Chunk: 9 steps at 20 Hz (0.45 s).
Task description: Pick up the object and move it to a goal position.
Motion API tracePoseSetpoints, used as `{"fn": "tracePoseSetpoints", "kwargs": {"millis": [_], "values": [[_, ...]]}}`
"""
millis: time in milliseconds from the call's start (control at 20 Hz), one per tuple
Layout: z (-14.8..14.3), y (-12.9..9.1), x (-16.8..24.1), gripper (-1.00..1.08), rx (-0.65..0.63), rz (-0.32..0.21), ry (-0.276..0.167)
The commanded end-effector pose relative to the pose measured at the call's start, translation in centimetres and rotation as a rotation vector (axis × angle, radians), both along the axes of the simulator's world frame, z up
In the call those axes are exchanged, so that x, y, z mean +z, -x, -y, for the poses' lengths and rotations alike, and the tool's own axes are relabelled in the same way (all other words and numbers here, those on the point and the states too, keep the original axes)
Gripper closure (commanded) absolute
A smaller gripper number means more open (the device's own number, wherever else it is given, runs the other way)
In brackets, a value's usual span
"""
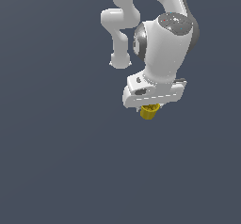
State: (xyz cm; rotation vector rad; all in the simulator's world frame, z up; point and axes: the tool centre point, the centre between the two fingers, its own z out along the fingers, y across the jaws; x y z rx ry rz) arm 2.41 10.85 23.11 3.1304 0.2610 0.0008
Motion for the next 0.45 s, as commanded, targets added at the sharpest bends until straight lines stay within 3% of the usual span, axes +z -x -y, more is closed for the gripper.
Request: {"fn": "tracePoseSetpoints", "kwargs": {"millis": [0, 400], "values": [[-0.6, -0.3, 1.2, 1.08, -0.001, 0.000, 0.000], [-1.2, -0.7, 2.4, 1.08, -0.001, 0.000, 0.000]]}}
